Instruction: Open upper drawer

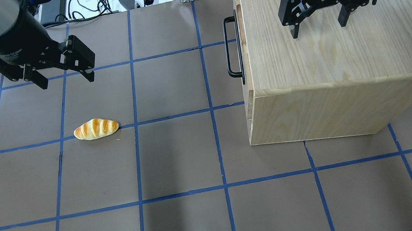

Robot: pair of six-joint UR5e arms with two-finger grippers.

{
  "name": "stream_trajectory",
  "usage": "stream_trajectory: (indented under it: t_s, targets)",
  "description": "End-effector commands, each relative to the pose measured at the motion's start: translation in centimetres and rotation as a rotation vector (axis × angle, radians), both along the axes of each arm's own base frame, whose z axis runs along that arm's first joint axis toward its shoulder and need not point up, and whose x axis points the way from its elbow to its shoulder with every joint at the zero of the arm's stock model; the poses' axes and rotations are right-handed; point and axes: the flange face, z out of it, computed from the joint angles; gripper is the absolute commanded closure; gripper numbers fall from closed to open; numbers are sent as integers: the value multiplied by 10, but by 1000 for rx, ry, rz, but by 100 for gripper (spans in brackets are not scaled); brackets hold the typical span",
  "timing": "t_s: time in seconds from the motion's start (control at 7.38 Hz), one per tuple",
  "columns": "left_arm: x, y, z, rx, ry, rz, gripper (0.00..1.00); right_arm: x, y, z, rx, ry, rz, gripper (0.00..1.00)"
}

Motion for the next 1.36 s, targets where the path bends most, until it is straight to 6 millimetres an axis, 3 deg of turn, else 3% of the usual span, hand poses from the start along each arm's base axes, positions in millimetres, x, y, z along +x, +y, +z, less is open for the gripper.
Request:
stream_trajectory:
  t_s: [0.0, 1.22]
  targets:
    - [0, -1, -5, 8, 2, 2, 0, 0, 0, 0, 0, 0, -1, 0]
    - [0, 2, -2, 2, -7, -3, 0, 0, 0, -1, 2, 0, 2, 0]
